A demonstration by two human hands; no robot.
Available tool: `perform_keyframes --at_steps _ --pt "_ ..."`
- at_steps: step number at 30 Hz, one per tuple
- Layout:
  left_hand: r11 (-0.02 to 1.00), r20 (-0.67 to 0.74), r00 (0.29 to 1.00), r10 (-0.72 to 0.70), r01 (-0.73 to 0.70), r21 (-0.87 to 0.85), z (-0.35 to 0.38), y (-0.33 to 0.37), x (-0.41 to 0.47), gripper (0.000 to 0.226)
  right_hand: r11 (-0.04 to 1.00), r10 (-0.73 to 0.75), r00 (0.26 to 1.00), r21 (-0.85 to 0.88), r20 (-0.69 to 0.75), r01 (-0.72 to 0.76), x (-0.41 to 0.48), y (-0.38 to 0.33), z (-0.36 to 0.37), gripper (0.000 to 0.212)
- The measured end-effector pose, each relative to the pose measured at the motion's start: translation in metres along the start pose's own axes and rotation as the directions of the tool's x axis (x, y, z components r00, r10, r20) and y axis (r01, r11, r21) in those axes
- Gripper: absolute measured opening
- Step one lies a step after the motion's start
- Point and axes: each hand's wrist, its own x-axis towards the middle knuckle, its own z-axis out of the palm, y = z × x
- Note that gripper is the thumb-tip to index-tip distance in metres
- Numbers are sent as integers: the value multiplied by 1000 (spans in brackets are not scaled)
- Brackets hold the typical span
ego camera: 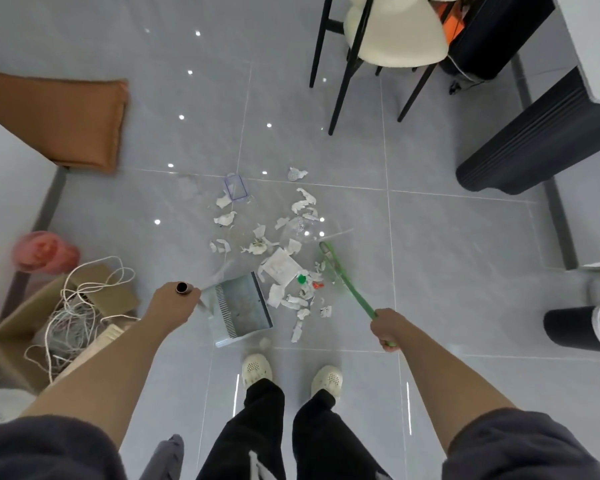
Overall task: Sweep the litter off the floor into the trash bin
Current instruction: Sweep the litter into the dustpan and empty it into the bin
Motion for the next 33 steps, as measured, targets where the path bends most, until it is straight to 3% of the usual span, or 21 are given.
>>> perform_keyframes --at_steps 9,15,18,24,30,33 --pt "1000 -59 998 13 -13 10 -23 -9 12 30 993 110 994 42 -29 -109 -6 -14 12 25" --pt "971 -11 996 92 -87 221 -5 -8 22 30 943 284 958 169 30 -285 10 -34 41 22" --pt "967 14 992 126 -126 219 1 -2 32 34 915 310 949 249 64 -316 11 -49 55 24" --pt "983 85 988 132 -142 119 24 17 38 37 938 227 970 249 83 -241 9 -70 74 27" --pt "1000 150 988 26 -28 7 56 30 38 23 997 66 995 42 77 -69 -3 -76 76 20" --pt "999 158 986 51 -52 -1 67 29 35 32 991 -31 990 -121 135 48 -10 -84 84 24"
